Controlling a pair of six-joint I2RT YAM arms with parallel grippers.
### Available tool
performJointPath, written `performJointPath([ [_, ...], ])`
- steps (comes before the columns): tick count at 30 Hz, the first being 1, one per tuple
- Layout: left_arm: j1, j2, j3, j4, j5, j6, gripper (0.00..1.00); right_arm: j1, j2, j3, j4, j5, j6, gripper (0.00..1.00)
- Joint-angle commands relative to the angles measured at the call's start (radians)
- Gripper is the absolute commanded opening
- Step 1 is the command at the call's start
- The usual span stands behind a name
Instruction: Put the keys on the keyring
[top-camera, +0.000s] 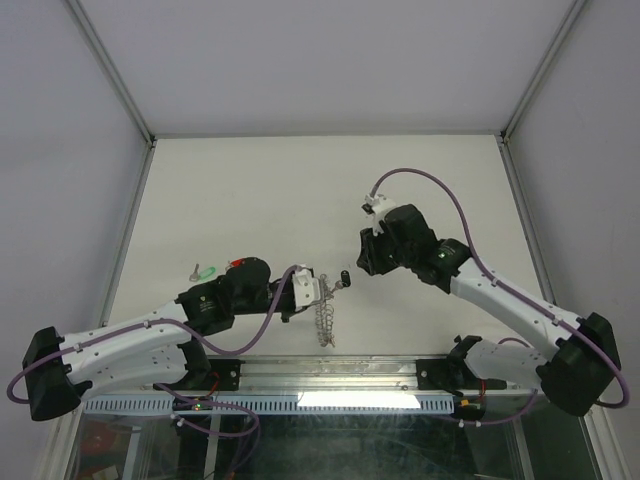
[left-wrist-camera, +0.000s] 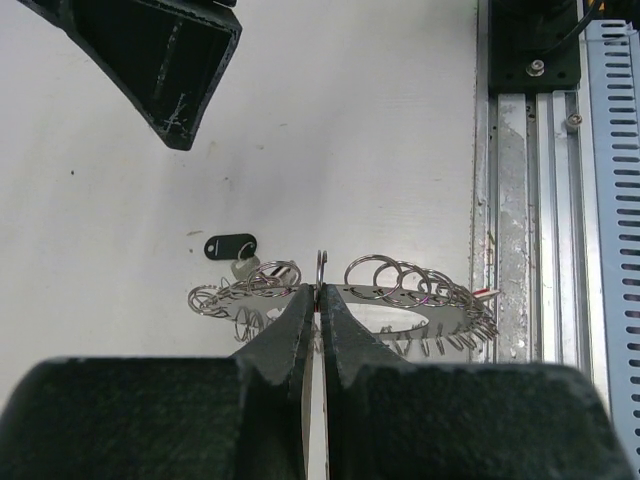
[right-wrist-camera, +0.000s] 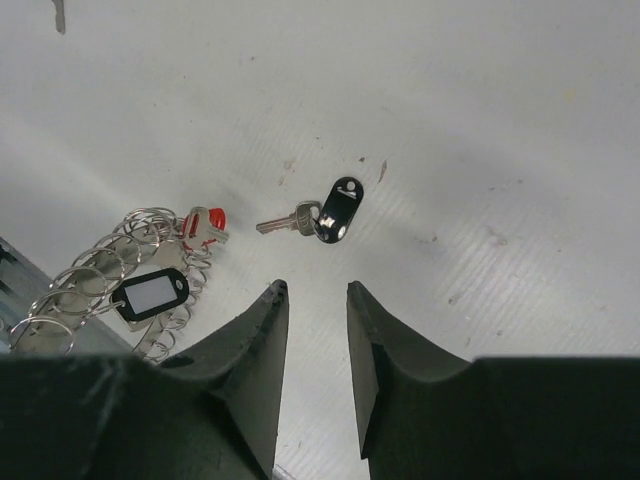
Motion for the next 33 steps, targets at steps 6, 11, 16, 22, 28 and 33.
performJointPath([
  [6,0.016,-0.09,-0.032,0.002,-0.059,-0.038,0.0,0.006,0.156,0.031,0.091,-0.128,0.04,0.3],
  [11,0.016,-0.11,-0.038,-0.008,-0.077,-0.045,0.0,0.011,0.26,0.032,0.136,-0.151,-0.03,0.32],
  [16,0.016,-0.103,-0.038,-0.008,-0.076,-0.043,0.0,0.013,0.362,0.051,0.16,-0.191,-0.071,0.32],
  [22,0.018,-0.1,-0.04,-0.007,-0.076,-0.043,0.0,0.02,0.432,0.063,0.162,-0.203,-0.101,0.31],
  [28,0.017,-0.099,-0.041,-0.007,-0.071,-0.04,0.0,0.021,0.453,0.06,0.189,-0.208,-0.109,0.3],
  [33,0.018,-0.097,-0.041,-0.007,-0.07,-0.037,0.0,0.022,0.472,0.066,0.196,-0.203,-0.12,0.3],
])
